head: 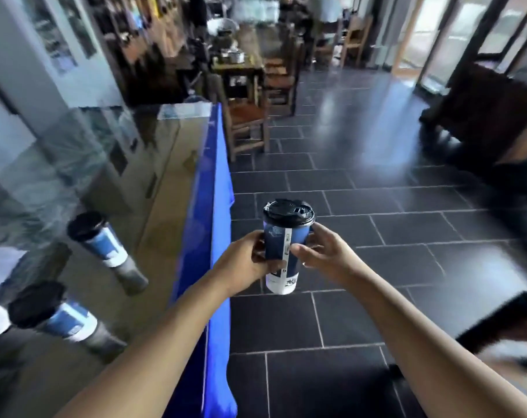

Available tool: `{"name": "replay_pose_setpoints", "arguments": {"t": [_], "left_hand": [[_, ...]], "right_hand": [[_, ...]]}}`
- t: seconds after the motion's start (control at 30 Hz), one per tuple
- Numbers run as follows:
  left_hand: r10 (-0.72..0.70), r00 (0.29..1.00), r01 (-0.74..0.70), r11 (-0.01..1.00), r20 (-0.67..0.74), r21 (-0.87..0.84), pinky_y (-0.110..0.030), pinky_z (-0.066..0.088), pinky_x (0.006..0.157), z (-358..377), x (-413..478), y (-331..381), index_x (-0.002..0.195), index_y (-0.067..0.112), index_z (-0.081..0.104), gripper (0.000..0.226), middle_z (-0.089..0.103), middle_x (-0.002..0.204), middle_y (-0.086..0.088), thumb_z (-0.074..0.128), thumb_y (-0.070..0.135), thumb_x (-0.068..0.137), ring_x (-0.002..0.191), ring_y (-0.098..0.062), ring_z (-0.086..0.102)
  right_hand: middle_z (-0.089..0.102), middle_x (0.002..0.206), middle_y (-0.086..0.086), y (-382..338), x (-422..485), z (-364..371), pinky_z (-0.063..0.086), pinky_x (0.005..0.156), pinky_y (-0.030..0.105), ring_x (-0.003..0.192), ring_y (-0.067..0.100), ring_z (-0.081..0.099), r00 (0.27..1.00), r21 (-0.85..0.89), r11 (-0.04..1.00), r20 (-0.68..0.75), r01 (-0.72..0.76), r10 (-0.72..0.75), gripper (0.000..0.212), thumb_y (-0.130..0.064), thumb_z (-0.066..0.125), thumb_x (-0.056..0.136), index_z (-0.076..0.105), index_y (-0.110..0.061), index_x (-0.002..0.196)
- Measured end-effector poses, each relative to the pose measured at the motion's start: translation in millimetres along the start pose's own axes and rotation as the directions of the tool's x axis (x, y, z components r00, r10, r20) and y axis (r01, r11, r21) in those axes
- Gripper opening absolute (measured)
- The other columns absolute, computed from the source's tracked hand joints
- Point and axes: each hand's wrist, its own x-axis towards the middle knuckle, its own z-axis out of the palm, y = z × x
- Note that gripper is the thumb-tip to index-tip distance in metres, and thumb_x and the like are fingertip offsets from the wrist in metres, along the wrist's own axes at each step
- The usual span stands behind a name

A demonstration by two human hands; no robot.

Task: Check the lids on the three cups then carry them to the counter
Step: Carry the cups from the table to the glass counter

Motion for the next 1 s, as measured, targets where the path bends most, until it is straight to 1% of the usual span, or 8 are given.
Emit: {"name": "replay_pose_setpoints", "arguments": {"t": [0.1, 0.23, 0.3, 0.43, 0.53, 0.63, 0.77, 1.0], "left_hand": [[-0.056, 0.992, 0.057, 0.998, -0.114, 0.002, -0.019, 0.052, 0.079, -42, 18, -20, 0.123, 0.024, 0.065, 0.046, 0.076, 0.108, 0.011, 0.086, 0.031, 0.082, 0.086, 0.007, 0.071], [-0.153, 0.937, 0.149, 0.988, -0.313, -0.039, -0.038, 0.06, 0.09, -90, 39, -52, 0.122, 0.028, 0.065, 0.059, 0.076, 0.111, 0.008, 0.082, 0.054, 0.072, 0.099, -0.01, 0.073], [-0.199, 0.903, 0.195, 0.98, -0.38, -0.05, -0.036, 0.059, 0.091, -109, 52, -69, 0.122, 0.025, 0.063, 0.059, 0.075, 0.111, 0.01, 0.084, 0.051, 0.073, 0.099, -0.006, 0.072], [-0.279, 0.808, 0.271, 0.958, -0.518, -0.093, -0.027, 0.058, 0.082, -142, 91, -94, 0.132, 0.021, 0.06, 0.059, 0.075, 0.116, 0.007, 0.085, 0.039, 0.082, 0.095, -0.002, 0.071], [-0.333, 0.708, 0.305, 0.939, -0.623, -0.156, -0.032, 0.061, 0.083, -163, 124, -98, 0.134, 0.019, 0.059, 0.064, 0.076, 0.114, 0.005, 0.083, 0.044, 0.08, 0.094, -0.008, 0.074], [-0.429, 0.585, 0.349, 0.899, -0.688, -0.263, -0.042, 0.062, 0.088, -176, 152, -98, 0.13, 0.016, 0.061, 0.055, 0.077, 0.108, 0.0, 0.084, 0.033, 0.084, 0.093, -0.013, 0.076], [-0.471, 0.458, 0.42, 0.862, -0.754, -0.284, -0.039, 0.059, 0.092, -189, 173, -109, 0.127, 0.025, 0.058, 0.048, 0.075, 0.115, 0.005, 0.082, 0.032, 0.086, 0.1, -0.012, 0.073], [-0.528, 0.227, 0.524, 0.774, -0.818, -0.355, -0.031, 0.054, 0.089, -205, 192, -155, 0.14, 0.017, 0.049, 0.06, 0.072, 0.125, -0.001, 0.078, 0.032, 0.09, 0.109, -0.018, 0.071]], "right_hand": [[0.076, 0.08, -0.018, -16, 66, 28, 0.05, 0.069, 0.017, 0.072, -0.005, 0.067, 0.99, -0.032, 0.998, 0.127, 0.058, -0.054, 0.048, -0.053, 0.077, 0.067, 0.066, -0.026, 0.106], [0.079, 0.096, -0.006, -25, 157, 66, 0.059, 0.081, 0.034, 0.086, 0.008, 0.075, 0.951, -0.099, 0.988, 0.297, 0.116, -0.081, 0.05, -0.056, 0.077, 0.065, 0.068, -0.03, 0.107], [0.079, 0.104, -0.002, -24, 202, 84, 0.062, 0.09, 0.047, 0.093, 0.02, 0.077, 0.919, -0.125, 0.98, 0.381, 0.157, -0.099, 0.046, -0.056, 0.079, 0.066, 0.067, -0.035, 0.106], [0.075, 0.105, -0.005, -28, 295, 115, 0.058, 0.094, 0.056, 0.094, 0.019, 0.073, 0.842, -0.109, 0.972, 0.526, 0.207, -0.12, 0.05, -0.05, 0.084, 0.072, 0.067, -0.033, 0.116], [0.074, 0.101, -0.012, -40, 364, 133, 0.059, 0.095, 0.052, 0.096, 0.014, 0.07, 0.749, -0.067, 0.964, 0.644, 0.256, -0.154, 0.04, -0.039, 0.085, 0.076, 0.066, -0.038, 0.111], [0.074, 0.102, -0.011, -53, 422, 152, 0.061, 0.092, 0.048, 0.095, 0.014, 0.071, 0.644, -0.064, 0.953, 0.75, 0.297, -0.151, 0.043, -0.048, 0.082, 0.068, 0.064, -0.041, 0.106], [0.076, 0.107, -0.01, -64, 475, 181, 0.057, 0.09, 0.036, 0.097, 0.011, 0.073, 0.485, -0.087, 0.913, 0.865, 0.399, -0.13, 0.036, -0.046, 0.082, 0.073, 0.062, -0.044, 0.102], [0.073, 0.124, -0.011, -58, 531, 253, 0.056, 0.101, 0.053, 0.115, 0.017, 0.07, 0.29, -0.089, 0.899, 0.956, 0.428, -0.044, 0.056, -0.054, 0.082, 0.063, 0.062, -0.052, 0.115]]}}
